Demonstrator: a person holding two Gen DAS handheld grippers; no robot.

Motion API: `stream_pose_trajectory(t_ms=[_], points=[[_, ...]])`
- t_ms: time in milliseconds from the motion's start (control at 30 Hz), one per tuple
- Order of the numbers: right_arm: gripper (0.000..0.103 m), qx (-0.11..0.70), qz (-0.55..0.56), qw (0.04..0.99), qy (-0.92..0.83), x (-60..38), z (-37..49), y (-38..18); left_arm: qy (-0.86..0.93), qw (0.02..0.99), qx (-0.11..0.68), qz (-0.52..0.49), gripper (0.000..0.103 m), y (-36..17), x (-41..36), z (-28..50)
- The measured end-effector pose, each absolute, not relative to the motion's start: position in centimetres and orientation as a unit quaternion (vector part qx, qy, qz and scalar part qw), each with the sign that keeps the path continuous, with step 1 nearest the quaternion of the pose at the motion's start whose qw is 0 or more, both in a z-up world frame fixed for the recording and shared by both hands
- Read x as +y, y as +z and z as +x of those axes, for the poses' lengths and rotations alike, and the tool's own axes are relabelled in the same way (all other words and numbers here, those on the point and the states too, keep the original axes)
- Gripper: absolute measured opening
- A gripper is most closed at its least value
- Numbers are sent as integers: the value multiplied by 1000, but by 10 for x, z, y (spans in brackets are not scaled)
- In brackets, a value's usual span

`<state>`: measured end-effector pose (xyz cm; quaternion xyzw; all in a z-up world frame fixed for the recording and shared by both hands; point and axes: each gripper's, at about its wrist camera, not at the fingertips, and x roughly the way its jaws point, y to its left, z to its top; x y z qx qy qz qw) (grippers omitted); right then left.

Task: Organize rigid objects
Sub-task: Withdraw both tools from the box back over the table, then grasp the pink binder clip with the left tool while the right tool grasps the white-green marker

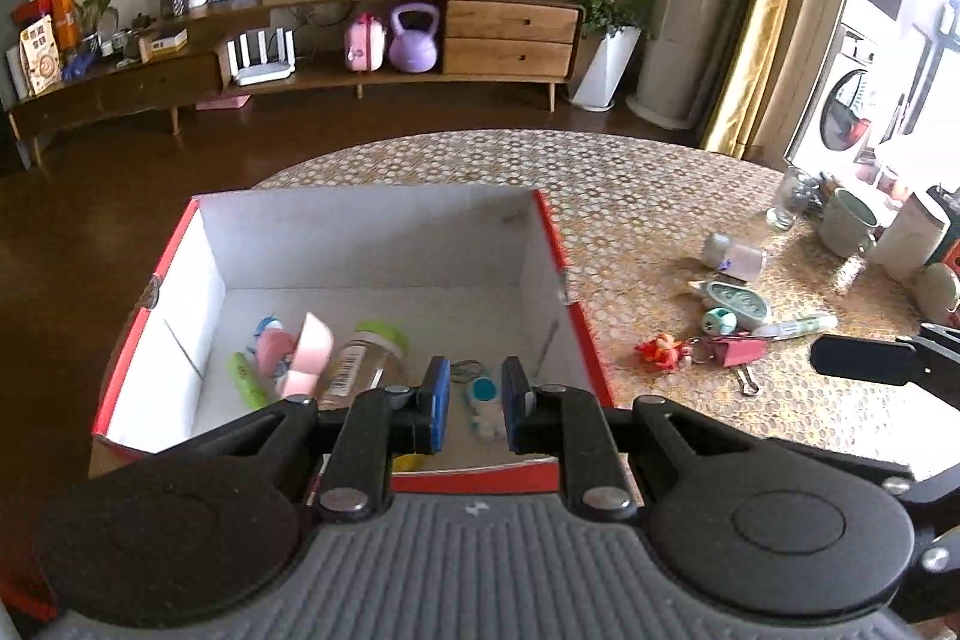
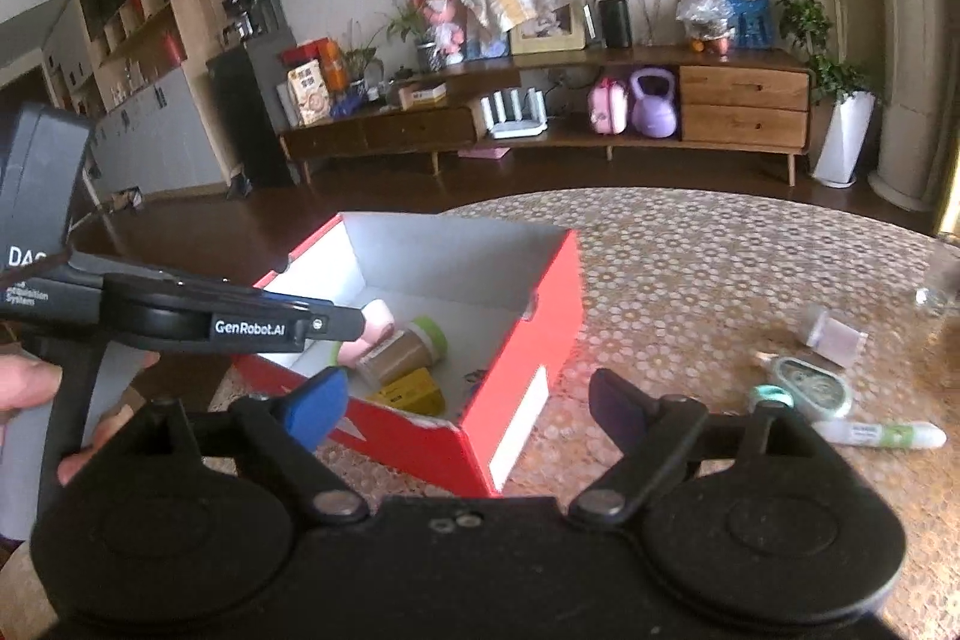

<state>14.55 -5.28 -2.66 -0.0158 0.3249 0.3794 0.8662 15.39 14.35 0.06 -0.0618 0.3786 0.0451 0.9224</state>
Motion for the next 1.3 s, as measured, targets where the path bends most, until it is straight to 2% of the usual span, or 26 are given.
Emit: stream_pose_trajectory(t_ms=[267,900,933,1033,1200,1300], points=[[92,315,-17,883,346,-107,133,-28,15,926,373,-54,17,-5,102,154],[92,350,-18,903,249,-214,158,-72,-43,920,387,-37,19,-45,17,187],[92,350,-18,904,244,-217,161,-74,-46,919,388,-41,28,-49,15,191],[92,353,-15,906,232,-226,171,-79,-51,920,385,-56,68,-59,8,196],[92,365,-3,908,204,-241,199,-90,-59,920,382,-59,69,-74,-9,209],[92,372,5,909,186,-247,219,-97,-56,921,382,-56,76,-83,-22,219]])
